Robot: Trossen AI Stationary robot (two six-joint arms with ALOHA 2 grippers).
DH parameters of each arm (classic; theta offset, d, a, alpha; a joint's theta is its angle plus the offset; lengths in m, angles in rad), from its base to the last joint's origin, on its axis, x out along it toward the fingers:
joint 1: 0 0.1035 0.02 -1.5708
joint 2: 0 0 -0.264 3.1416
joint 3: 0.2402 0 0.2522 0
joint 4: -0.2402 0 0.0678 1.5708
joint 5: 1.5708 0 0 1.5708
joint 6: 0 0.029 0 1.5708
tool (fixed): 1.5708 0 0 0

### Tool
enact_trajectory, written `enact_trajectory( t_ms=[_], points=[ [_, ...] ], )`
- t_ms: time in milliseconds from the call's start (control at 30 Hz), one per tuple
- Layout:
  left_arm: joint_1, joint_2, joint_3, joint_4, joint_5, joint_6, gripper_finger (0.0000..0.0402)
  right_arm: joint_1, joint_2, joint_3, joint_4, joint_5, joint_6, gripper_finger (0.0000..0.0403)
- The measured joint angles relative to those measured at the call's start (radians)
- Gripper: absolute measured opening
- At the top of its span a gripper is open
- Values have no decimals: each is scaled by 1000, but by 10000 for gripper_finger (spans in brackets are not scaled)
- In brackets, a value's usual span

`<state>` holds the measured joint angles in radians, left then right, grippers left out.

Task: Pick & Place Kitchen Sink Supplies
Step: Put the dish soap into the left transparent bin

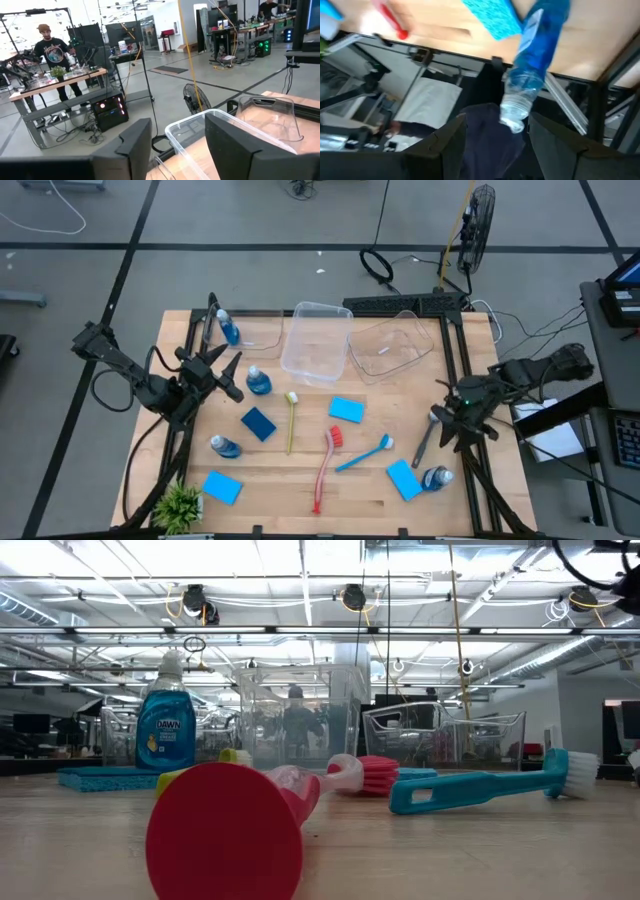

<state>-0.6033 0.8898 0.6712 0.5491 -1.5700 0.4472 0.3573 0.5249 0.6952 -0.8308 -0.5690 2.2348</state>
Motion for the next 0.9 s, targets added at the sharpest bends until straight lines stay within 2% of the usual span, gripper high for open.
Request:
enact_trajectory(
  t_ms=[367, 500, 900],
  points=[
    [0, 0, 0, 0, 0, -6, 204, 222, 79, 0, 70, 105, 154, 201],
    [0, 0, 0, 0, 0, -6, 197, 259, 111, 0, 112, 147, 179, 201],
    [0, 0, 0, 0, 0, -6, 172, 326, 204, 0, 139, 121, 215, 201]
  ],
)
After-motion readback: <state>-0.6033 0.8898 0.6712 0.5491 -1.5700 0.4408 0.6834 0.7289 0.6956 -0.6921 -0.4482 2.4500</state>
